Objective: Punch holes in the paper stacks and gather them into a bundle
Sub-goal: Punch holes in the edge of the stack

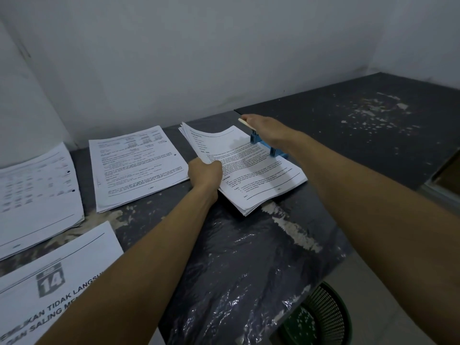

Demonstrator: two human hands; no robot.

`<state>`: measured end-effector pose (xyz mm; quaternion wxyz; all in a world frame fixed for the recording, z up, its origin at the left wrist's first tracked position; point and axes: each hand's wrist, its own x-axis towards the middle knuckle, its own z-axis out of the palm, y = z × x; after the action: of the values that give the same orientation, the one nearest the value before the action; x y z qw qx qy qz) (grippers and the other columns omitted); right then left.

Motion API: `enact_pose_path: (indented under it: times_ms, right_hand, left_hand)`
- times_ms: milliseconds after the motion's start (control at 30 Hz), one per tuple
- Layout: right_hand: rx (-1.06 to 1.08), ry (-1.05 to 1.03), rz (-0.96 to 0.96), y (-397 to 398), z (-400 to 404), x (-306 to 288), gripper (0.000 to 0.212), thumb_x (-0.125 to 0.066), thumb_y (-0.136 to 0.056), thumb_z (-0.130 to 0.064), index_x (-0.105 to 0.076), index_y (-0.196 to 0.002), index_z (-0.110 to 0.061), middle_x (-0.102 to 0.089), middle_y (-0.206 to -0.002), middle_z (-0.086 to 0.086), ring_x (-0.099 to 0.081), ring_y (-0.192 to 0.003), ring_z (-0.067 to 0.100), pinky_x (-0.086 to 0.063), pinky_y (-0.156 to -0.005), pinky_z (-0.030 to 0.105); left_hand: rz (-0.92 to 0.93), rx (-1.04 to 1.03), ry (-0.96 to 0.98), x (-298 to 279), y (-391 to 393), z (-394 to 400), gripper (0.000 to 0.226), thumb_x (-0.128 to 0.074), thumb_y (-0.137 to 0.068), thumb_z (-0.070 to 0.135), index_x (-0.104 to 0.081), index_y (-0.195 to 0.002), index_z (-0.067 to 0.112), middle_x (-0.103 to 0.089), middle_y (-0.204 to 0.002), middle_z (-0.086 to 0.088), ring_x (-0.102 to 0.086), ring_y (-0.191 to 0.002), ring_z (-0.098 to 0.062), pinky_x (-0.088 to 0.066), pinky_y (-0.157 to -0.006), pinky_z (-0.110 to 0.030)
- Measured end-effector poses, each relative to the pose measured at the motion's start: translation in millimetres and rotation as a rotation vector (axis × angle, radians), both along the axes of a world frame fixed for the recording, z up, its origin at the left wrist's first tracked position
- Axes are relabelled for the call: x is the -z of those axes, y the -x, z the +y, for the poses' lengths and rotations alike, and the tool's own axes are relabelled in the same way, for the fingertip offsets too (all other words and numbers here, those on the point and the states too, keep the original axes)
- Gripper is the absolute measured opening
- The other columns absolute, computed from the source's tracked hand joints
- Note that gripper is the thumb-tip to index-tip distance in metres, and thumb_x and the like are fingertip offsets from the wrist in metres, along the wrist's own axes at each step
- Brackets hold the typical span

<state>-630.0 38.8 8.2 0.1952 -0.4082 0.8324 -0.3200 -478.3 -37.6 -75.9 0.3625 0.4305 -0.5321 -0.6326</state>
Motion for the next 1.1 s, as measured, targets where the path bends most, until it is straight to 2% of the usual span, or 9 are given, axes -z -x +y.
enact_pose_path:
  times_ms: [100,167,267,433,667,833,933,1000,1100]
  right_hand:
    - [-0.025,-0.009,0.04,-1,1,3,0.05,-0.02,-0.105,-0.047,-0.03,-0.152,-0.032,-0.033,-0.157,0.001,-0.041,-0.131,0.027,-0.033,-0.097,0.043]
    - [-0.031,-0.009,0.052,-3,2,7,0.052,-0.02,-0.105,-0.049,-0.027,-0.154,-0.033,-0.028,-0.16,0.0,-0.032,-0.14,0.028,-0.031,-0.103,0.044]
    - [-0.053,-0.018,0.1,-6,3,12,0.052,-0.019,-0.105,-0.048,-0.025,-0.155,-0.033,-0.028,-0.16,0.0,-0.032,-0.141,0.027,-0.029,-0.105,0.043]
    - [-0.091,-0.059,0.252,-7,0,19,0.051,-0.015,-0.108,-0.039,-0.021,-0.157,-0.025,-0.018,-0.164,-0.001,-0.016,-0.15,0.021,-0.014,-0.116,0.037]
    - [-0.108,-0.06,0.328,-7,-1,24,0.051,-0.016,-0.108,-0.036,-0.023,-0.156,-0.02,-0.02,-0.163,0.001,-0.014,-0.15,0.018,-0.013,-0.117,0.032]
    - [-0.115,-0.067,0.397,-12,0,23,0.05,-0.016,-0.109,-0.032,-0.025,-0.155,-0.017,-0.024,-0.162,0.002,-0.018,-0.149,0.019,-0.016,-0.116,0.032]
    - [-0.107,-0.058,0.429,-13,0,23,0.048,-0.018,-0.109,-0.031,-0.028,-0.154,-0.017,-0.026,-0.161,0.003,-0.023,-0.147,0.021,-0.021,-0.114,0.035]
    - [-0.113,-0.075,0.509,-17,0,31,0.047,-0.02,-0.108,-0.029,-0.029,-0.153,-0.016,-0.026,-0.16,0.003,-0.024,-0.146,0.023,-0.023,-0.114,0.043]
    - [-0.102,-0.195,0.734,-26,-2,56,0.05,-0.023,-0.107,-0.028,-0.021,-0.155,-0.015,-0.014,-0.164,0.003,-0.01,-0.151,0.023,-0.02,-0.116,0.053]
  left_hand:
    - [-0.005,0.003,0.013,0,0,0,0.02,-0.057,-0.085,0.001,-0.064,-0.086,0.02,-0.072,-0.1,-0.003,-0.07,-0.088,-0.027,-0.062,-0.077,-0.046]
    - [-0.006,0.003,0.018,0,0,0,0.021,-0.058,-0.085,0.001,-0.064,-0.086,0.021,-0.072,-0.099,-0.001,-0.07,-0.089,-0.027,-0.062,-0.078,-0.047]
    - [-0.008,0.014,0.023,0,-1,-1,0.02,-0.058,-0.085,0.001,-0.064,-0.085,0.02,-0.071,-0.096,-0.001,-0.07,-0.089,-0.028,-0.061,-0.079,-0.049]
    - [-0.014,0.012,0.03,0,0,-1,0.02,-0.058,-0.085,0.0,-0.064,-0.088,0.019,-0.07,-0.096,0.0,-0.07,-0.09,-0.028,-0.061,-0.079,-0.048]
    - [-0.03,0.006,0.044,1,1,-2,0.018,-0.058,-0.085,0.0,-0.064,-0.094,0.015,-0.072,-0.106,-0.005,-0.07,-0.088,-0.028,-0.062,-0.077,-0.046]
    - [-0.027,0.011,0.048,2,1,-3,0.019,-0.059,-0.085,0.0,-0.064,-0.092,0.016,-0.069,-0.096,-0.001,-0.07,-0.088,-0.028,-0.062,-0.077,-0.046]
    - [-0.021,0.005,0.057,3,2,-4,0.019,-0.059,-0.084,0.0,-0.065,-0.091,0.016,-0.07,-0.096,-0.001,-0.07,-0.088,-0.028,-0.062,-0.076,-0.046]
    - [-0.01,0.01,0.059,4,2,-4,0.019,-0.058,-0.083,0.0,-0.065,-0.089,0.017,-0.071,-0.095,-0.001,-0.07,-0.087,-0.027,-0.062,-0.077,-0.047]
    - [-0.004,0.018,0.047,4,1,-4,0.022,-0.057,-0.083,-0.001,-0.064,-0.085,0.02,-0.069,-0.088,0.004,-0.07,-0.087,-0.027,-0.062,-0.077,-0.048]
